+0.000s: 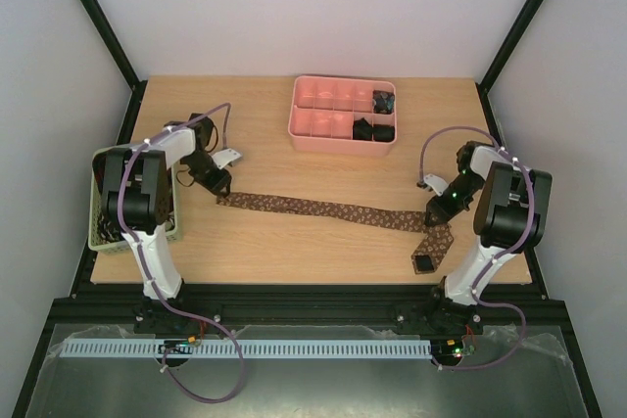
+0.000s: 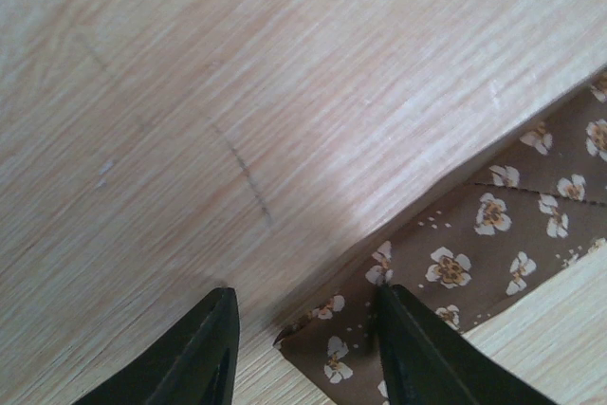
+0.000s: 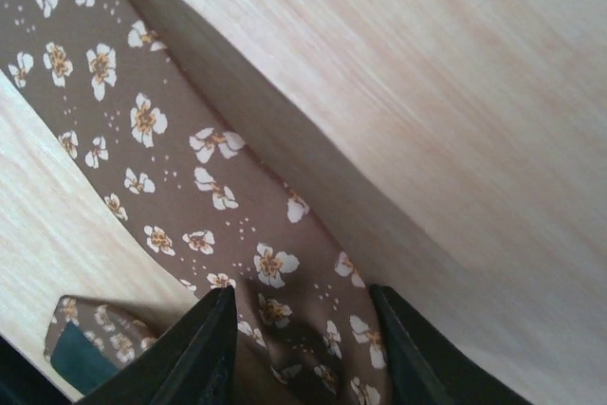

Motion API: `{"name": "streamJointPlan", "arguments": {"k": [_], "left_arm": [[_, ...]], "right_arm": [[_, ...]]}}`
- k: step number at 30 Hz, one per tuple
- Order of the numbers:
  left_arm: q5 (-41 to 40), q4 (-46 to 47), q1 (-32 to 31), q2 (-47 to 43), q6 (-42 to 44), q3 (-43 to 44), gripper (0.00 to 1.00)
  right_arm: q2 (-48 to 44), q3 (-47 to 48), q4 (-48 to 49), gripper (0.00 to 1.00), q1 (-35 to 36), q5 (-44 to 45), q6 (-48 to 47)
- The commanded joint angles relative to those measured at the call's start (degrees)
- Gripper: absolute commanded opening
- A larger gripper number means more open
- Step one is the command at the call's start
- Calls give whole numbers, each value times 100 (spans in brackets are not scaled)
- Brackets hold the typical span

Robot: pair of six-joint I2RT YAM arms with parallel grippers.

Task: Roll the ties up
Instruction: Adjust the tie at the center of the board.

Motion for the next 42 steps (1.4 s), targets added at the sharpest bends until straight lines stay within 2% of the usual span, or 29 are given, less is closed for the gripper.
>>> {"name": "streamJointPlan", "arguments": {"k": [1,4,8,14,18,20,22,24,26,28,30,31,36,39,42], "left_arm": [[12,-475,13,144,240,-441,37],[4,-541,17,95,345,-547,28],[20,-584,63,68,372,-456,4],[568,-494,315,-55,180,444,2],[555,-76,316,-314,150,1121,2],[535,261,323,-611,275,1241,2],[615,741,349,-1140,569,991,2],[644,1478,383,-1914,947,175,2],[633,2489,386,-2736,1542,-1023,2],[661,3438,358,-3478,2179,-2369,2],[394,4224,152,-3977,2561,-3557,2],[173,4442,-4,-4089,2609,-3915,2],[-68,4139,-142,-3961,1926,-3913,2],[140,4231,-173,-4349,2354,-4237,2],[119,4321,-293,-4743,3108,-4822,2]], "right_arm": [[-42,-546,-335,34,18,129,-56],[-176,-522,-326,20,15,77,31],[-366,-277,-348,2,9,18,143],[-506,545,-199,1,-76,-108,324],[-485,1353,201,1,-162,-52,409],[-549,1731,398,1,-240,-28,346],[-778,1890,655,1,-356,-103,169],[-1360,1381,1155,1,-415,-153,-346],[-2232,150,2071,1,-419,-118,-1190],[-3025,-1595,3031,1,-398,-152,-2136],[-3578,-2723,3930,1,-270,14,-2608],[-3727,-3054,4035,1,-188,72,-2674],[-3852,-3138,3553,1,9,168,-2344],[-4058,-3364,3461,1,13,78,-2633],[-4418,-3946,3829,1,106,98,-2961]]}}
